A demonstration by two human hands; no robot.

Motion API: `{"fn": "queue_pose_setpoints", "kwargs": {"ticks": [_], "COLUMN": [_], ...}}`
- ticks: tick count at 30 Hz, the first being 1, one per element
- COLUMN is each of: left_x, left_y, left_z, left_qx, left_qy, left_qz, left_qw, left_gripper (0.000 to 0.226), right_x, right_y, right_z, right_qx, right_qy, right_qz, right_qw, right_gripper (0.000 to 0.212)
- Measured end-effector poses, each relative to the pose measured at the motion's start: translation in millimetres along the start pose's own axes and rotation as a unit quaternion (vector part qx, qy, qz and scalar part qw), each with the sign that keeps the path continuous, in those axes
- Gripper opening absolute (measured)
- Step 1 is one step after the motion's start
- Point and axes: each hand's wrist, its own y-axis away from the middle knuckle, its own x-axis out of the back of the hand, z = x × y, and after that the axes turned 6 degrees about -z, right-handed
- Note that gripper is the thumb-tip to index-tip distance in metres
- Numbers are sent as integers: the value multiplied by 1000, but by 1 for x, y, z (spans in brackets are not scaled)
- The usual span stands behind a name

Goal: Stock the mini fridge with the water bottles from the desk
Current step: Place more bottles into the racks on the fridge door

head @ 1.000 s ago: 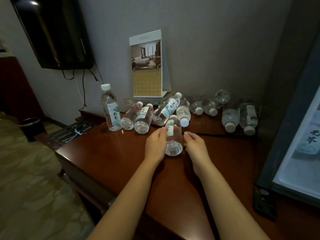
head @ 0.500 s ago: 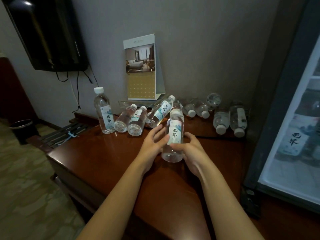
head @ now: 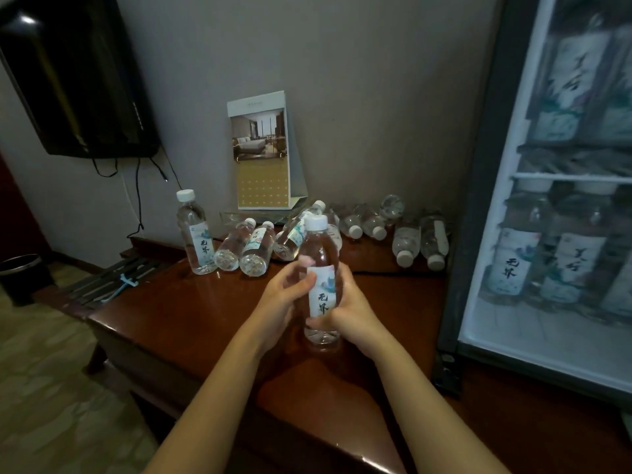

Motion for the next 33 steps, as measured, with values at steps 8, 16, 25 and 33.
{"fn": "queue_pose_setpoints", "kwargs": {"ticks": [8,16,25,33], "left_x": [-54,-164,-310,-415], "left_y": [20,28,55,94], "left_z": [32,73,125,185], "left_qx": [3,-87,-177,-291], "left_qy": [-76,-77,-1,86], "left_qz": [-71,-147,-255,-323], "left_qw": [995,982,950,896], "left_gripper": [42,46,27,72], "right_x": [25,82,145,160], "right_y": [65,160,280,383], "right_z": [-17,-75,-148,-228], "right_qx": [-9,50,121,203], "right_qy": [106,115,183,292], "right_qz": [32,161,295,391], "right_qw": [994,979,930,849], "right_gripper": [89,73,68,59]}}
